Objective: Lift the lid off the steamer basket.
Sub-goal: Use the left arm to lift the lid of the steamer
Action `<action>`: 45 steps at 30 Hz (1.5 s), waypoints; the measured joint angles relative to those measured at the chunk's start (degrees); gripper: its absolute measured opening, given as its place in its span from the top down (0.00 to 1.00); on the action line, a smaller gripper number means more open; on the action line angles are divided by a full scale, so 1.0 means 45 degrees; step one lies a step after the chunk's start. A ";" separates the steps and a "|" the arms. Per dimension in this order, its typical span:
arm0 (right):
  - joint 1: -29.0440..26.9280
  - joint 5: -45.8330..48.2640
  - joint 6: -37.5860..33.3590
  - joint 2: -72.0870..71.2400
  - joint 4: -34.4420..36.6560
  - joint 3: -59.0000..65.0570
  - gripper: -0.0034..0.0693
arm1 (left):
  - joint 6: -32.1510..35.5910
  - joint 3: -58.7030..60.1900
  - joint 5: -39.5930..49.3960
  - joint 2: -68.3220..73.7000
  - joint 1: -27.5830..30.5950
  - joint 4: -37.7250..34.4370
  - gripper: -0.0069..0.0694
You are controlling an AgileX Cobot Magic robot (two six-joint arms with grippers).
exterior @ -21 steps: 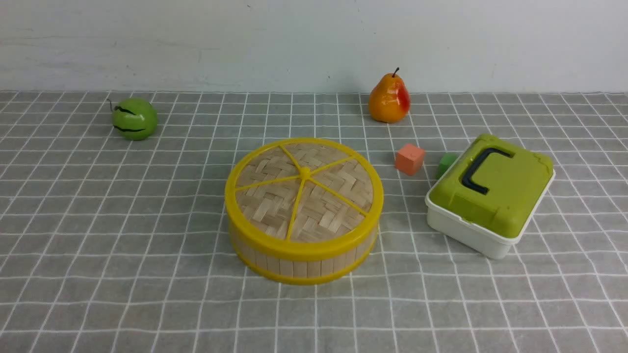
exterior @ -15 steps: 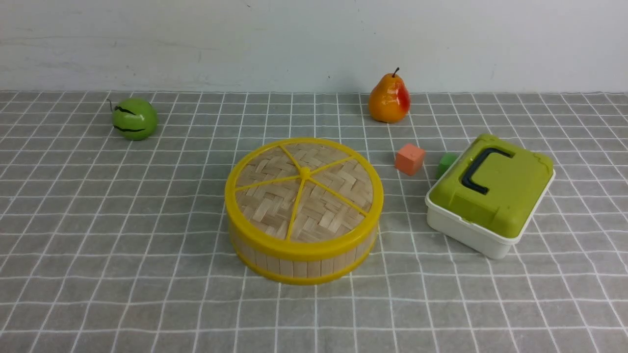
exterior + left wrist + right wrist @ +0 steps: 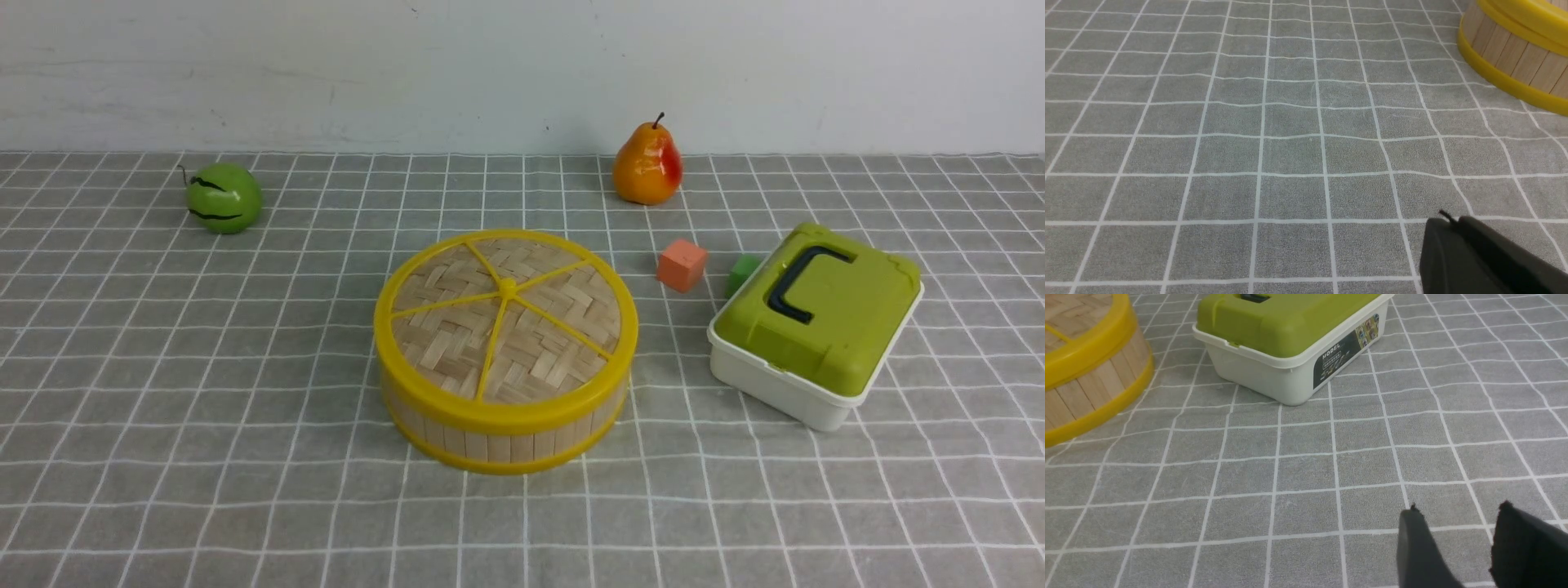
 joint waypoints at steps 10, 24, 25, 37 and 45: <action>0.0000 0.0000 0.0000 0.0000 0.0000 0.0000 0.62 | 0.0000 0.0000 0.0000 0.0000 0.0000 0.0000 0.89; 0.0000 0.0000 0.0000 0.0000 0.0000 0.0000 0.62 | 0.0000 0.0000 -0.0015 0.0000 0.0000 0.0072 0.89; 0.0000 0.0000 0.0000 0.0000 0.0000 0.0000 0.62 | 0.0000 0.0000 -0.0100 0.0000 0.0000 0.0110 0.89; 0.0000 0.0000 0.0000 0.0000 0.0000 0.0000 0.62 | 0.0000 0.0011 -0.8308 0.0000 0.0000 0.0123 0.88; 0.0000 0.0000 0.0000 0.0000 0.0000 0.0000 0.62 | -0.0729 0.0011 -1.2092 0.0000 0.0000 -0.0136 0.87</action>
